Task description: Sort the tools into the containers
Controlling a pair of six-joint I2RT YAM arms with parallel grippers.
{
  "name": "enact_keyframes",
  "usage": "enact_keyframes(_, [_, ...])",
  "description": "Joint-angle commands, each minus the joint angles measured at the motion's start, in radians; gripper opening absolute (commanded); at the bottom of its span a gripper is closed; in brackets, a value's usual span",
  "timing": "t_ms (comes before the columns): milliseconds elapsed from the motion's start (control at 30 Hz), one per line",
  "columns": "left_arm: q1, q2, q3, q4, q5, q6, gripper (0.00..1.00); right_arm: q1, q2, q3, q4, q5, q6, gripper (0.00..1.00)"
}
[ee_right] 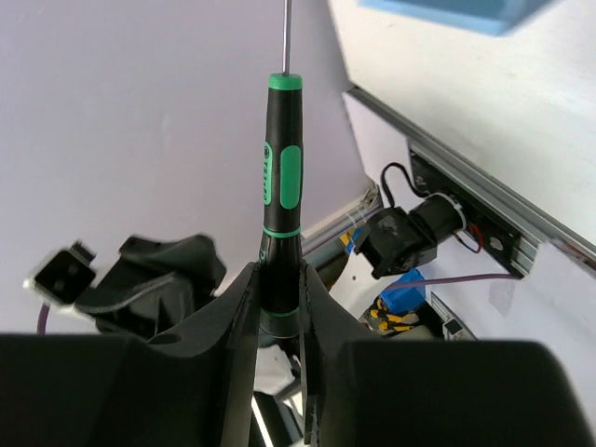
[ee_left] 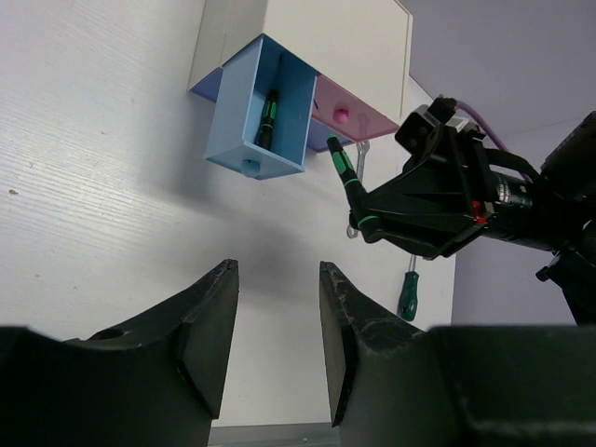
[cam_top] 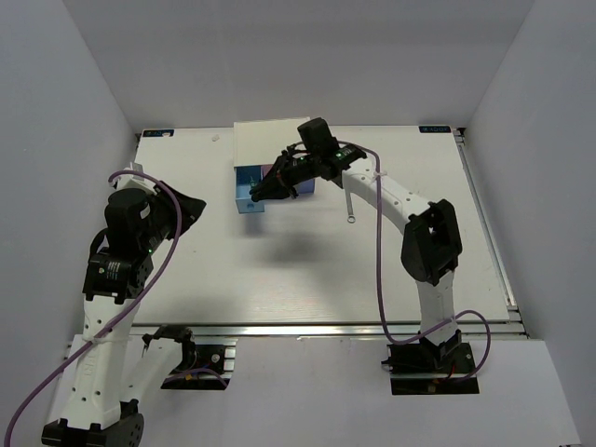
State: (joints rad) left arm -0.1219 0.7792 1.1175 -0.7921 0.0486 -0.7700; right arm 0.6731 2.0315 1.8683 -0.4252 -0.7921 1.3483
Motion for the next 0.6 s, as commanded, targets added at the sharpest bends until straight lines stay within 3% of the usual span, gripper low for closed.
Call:
enact_keyframes(0, [-0.001,-0.003,0.019,0.019,-0.003,0.009,0.51,-0.006,-0.002,0.017,-0.119,0.07,-0.015,0.0])
enact_keyframes(567, [-0.001,-0.006,0.007,0.013,0.004,0.001,0.5,-0.003,0.163,0.13,0.017,0.132,0.077,0.0])
